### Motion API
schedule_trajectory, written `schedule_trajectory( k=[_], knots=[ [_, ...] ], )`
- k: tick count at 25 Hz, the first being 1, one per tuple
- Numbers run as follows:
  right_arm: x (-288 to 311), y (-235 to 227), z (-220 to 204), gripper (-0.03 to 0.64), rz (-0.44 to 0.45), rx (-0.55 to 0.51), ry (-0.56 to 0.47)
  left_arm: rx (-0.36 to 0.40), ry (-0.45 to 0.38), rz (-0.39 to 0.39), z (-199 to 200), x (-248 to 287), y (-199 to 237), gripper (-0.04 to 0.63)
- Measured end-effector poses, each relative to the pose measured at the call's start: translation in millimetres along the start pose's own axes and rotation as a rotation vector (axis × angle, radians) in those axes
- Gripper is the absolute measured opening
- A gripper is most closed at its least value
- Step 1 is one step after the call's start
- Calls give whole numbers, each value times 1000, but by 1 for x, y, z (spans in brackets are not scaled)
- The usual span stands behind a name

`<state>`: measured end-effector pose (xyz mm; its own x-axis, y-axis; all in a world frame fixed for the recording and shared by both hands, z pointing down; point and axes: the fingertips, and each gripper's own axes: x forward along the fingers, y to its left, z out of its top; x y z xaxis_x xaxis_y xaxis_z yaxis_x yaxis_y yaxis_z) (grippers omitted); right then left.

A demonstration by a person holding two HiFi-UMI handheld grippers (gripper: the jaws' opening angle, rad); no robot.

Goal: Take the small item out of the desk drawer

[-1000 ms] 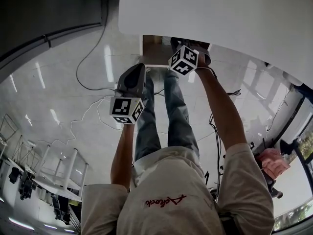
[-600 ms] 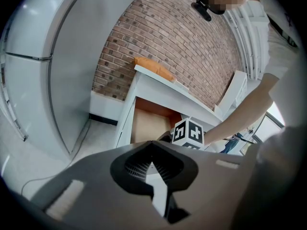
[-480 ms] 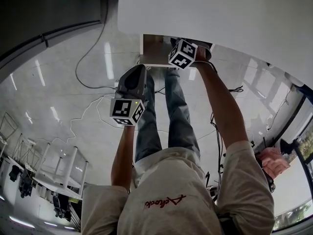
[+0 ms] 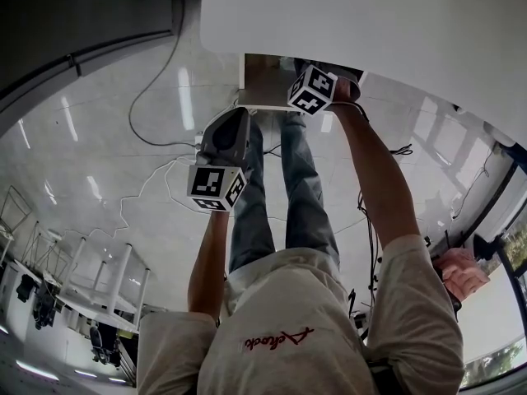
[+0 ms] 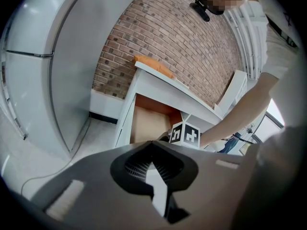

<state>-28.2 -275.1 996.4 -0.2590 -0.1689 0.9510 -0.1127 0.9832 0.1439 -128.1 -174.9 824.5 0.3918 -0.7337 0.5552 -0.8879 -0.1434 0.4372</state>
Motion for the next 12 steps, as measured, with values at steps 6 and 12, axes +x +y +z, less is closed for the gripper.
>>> schedule_trajectory(
  k=[6, 12],
  knots=[
    [-6, -2, 0, 18, -1, 19, -9, 6, -5, -2, 2, -1, -3, 9],
    [-21, -1, 10, 12, -29, 34, -31, 20, -19, -5, 10, -7, -6, 9]
  ],
)
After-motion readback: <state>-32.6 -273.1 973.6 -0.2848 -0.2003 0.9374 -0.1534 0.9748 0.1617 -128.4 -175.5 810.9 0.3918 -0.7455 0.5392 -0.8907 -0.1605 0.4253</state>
